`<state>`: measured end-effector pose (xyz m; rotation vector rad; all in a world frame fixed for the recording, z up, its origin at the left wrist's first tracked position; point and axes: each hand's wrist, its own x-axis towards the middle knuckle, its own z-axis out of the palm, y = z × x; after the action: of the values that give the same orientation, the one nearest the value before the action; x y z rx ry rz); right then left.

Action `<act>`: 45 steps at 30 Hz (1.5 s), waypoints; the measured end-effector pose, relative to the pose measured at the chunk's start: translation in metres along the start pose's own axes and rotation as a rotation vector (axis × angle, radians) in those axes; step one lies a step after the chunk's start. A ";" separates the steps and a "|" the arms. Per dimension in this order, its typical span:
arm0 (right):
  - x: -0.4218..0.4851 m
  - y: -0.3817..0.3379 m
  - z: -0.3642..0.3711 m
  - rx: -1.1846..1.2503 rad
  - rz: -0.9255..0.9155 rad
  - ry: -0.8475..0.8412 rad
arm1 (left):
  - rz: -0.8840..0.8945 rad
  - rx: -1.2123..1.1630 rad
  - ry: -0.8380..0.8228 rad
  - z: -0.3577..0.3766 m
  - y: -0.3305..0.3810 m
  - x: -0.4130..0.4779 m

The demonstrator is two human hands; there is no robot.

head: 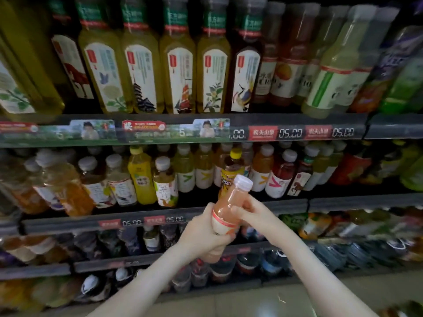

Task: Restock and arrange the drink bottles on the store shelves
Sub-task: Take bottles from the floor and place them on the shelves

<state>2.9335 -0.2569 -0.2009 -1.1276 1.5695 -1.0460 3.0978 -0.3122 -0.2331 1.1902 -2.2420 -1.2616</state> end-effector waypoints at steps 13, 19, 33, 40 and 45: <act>0.016 0.018 -0.032 -0.151 -0.054 -0.032 | 0.015 0.157 0.054 0.018 0.023 0.028; 0.005 0.018 -0.055 -0.233 -0.092 0.103 | 0.172 0.461 -0.059 -0.012 0.050 0.067; -0.015 0.006 -0.074 -0.219 -0.122 0.271 | 0.391 0.708 0.437 -0.005 0.061 0.107; -0.017 -0.006 -0.069 -0.213 -0.158 0.330 | 0.364 0.681 0.422 -0.004 0.063 0.104; -0.020 -0.014 -0.069 -0.211 -0.162 0.379 | 0.292 0.663 0.354 -0.006 0.070 0.115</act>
<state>2.8726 -0.2325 -0.1683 -1.2682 1.9478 -1.2810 2.9950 -0.3870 -0.1874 1.1031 -2.4928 -0.1656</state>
